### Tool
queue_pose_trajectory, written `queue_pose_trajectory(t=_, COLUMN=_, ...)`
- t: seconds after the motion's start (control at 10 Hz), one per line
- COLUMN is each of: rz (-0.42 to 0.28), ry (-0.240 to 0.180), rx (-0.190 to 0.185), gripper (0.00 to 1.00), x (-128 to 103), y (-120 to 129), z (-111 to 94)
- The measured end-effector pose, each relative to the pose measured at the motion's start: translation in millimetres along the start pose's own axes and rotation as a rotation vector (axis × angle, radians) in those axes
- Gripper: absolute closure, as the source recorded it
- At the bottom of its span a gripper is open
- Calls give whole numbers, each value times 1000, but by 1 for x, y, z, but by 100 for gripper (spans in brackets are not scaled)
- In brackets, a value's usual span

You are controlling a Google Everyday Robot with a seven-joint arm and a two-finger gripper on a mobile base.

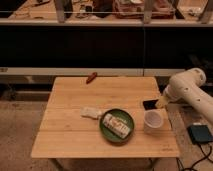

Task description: Pick up the ceramic cup

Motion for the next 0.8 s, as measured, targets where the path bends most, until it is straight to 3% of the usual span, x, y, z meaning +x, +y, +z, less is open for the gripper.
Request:
queue_pose_trajectory(t=0.5, rz=19, ry=11, rx=15, gripper=20, x=1, y=2, z=-16)
queue_pose_trajectory(t=0.8, rz=19, ry=10, rx=57, gripper=20, x=-6, y=-6, z=-23)
